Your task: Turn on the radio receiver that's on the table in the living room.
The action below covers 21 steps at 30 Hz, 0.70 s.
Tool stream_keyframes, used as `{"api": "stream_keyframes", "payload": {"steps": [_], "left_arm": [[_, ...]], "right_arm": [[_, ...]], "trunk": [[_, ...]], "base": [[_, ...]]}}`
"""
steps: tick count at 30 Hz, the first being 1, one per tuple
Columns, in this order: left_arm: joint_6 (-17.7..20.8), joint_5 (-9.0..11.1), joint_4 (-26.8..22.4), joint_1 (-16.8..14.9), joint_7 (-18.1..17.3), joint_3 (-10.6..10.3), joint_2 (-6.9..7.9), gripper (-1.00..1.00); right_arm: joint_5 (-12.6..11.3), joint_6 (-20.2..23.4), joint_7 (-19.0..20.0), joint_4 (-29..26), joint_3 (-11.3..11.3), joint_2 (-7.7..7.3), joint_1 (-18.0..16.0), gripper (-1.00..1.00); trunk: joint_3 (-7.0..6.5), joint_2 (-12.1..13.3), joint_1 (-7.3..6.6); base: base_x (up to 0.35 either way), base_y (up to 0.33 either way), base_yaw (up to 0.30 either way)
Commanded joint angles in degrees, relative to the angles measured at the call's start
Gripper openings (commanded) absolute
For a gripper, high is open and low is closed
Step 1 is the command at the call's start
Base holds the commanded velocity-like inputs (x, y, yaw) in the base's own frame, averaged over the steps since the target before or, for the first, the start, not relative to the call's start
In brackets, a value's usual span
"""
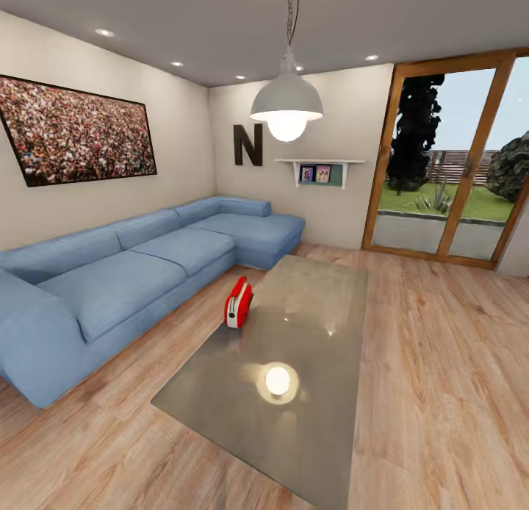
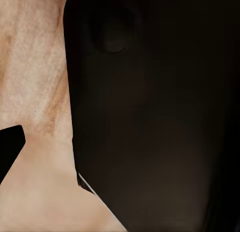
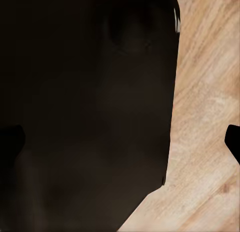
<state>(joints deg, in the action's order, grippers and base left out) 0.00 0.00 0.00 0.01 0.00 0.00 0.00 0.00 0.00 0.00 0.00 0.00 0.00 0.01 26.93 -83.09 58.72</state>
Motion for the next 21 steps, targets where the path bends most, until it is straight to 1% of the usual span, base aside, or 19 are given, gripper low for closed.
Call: {"api": "stream_keyframes", "payload": {"steps": [1, 5, 12, 17, 21], "left_arm": [[0.0, 0.0, 0.0, 0.0, 0.0, 0.0, 0.00, 1.00], [-0.1, -0.2, -0.1, 1.3, 0.1, 0.1, -1.30, 1.00], [-0.8, -0.2, -0.1, 2.0, 0.1, 0.1, -3.44, 1.00], [-0.8, -0.1, -0.1, 2.0, -0.1, 0.3, -5.05, 1.00], [-0.8, -0.1, -0.1, 2.0, -0.1, 0.3, -5.38, 1.00]], "right_arm": [[0.0, 0.0, 0.0, 0.0, 0.0, 0.00, 0.0, 1.00], [0.1, 0.0, 0.2, -0.1, 0.0, 1.30, -1.3, 1.00], [0.0, 0.2, 0.2, 0.0, -0.1, 3.48, -3.3, 1.00], [0.1, 0.1, 0.2, 0.0, -0.2, 3.51, -4.9, 1.00], [0.1, 0.1, 0.2, -0.1, -0.2, 3.52, -5.3, 1.00]], "trunk": [[0.00, 0.0, 0.01], [0.00, 0.0, 0.01], [0.00, 0.0, 0.01], [0.00, 0.0, 0.01], [0.00, 0.0, 0.01]], "base": [[0.000, 0.000, 0.000], [0.000, 0.000, 0.000], [0.000, 0.000, 0.000], [0.000, 0.000, 0.000], [0.000, 0.000, 0.000]]}}
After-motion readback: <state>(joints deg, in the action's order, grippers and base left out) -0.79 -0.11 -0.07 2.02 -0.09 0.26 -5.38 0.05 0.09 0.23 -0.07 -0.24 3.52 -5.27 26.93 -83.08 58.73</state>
